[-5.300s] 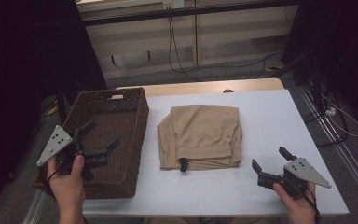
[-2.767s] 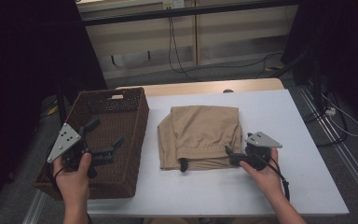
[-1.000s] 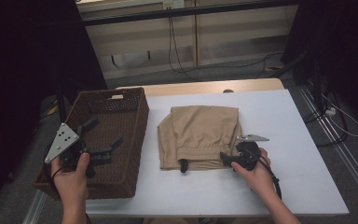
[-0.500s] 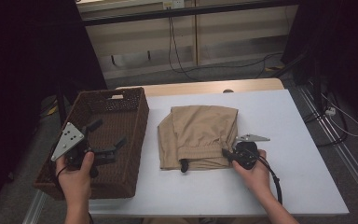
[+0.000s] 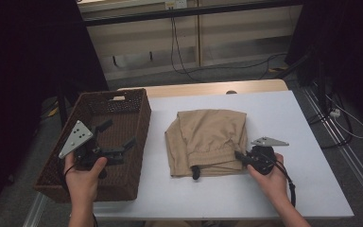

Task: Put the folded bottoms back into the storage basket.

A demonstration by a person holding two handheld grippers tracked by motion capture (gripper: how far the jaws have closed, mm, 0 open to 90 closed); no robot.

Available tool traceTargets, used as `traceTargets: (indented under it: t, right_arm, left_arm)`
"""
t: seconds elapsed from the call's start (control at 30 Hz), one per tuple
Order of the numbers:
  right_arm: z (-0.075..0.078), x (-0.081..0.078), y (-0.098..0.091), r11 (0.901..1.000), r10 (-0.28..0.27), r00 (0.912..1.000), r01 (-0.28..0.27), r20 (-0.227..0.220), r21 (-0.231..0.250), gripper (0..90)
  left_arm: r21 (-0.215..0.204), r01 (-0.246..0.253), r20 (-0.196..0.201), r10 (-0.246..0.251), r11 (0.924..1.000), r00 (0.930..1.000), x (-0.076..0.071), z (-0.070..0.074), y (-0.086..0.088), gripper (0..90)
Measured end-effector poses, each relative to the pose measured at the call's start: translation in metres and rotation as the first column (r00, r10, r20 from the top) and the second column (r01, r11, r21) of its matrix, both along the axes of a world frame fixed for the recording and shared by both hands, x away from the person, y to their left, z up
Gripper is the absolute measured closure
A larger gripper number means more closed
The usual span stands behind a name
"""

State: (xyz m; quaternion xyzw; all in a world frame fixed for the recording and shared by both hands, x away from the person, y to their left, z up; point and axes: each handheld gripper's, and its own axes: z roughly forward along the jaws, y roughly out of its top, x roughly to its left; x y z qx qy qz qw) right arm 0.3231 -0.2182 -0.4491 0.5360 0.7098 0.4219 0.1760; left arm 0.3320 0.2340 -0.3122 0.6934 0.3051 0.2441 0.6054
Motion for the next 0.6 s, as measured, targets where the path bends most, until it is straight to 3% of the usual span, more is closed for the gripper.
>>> traceTargets:
  t: [0.2,0.33,0.43,0.6]
  right_arm:
    - [0.002,-0.004,-0.001,0.9997,0.01,0.9997,-0.01,0.021,-0.023,78.7]
    - [0.006,-0.009,-0.005,0.999,0.004,0.9996,-0.003,0.028,-0.044,78.7]
    - [0.008,-0.014,-0.01,0.9965,0.002,0.9989,0.002,0.048,-0.083,78.7]
    - [0.006,-0.021,-0.018,0.9967,0.0,0.9985,0.005,0.055,-0.081,78.6]
  left_arm:
    - [0.01,0.013,-0.022,-0.013,0.9999,0.9997,0.005,0.0,-0.015,0.2]
    - [-0.016,0.007,-0.066,-0.008,0.9999,0.9978,0.01,0.003,-0.026,0.2]
    - [-0.008,0.02,-0.084,-0.021,0.9998,0.9962,0.013,0.003,-0.037,0.2]
    - [0.006,0.048,-0.111,-0.047,0.9988,0.9927,0.017,-0.001,-0.06,0.2]
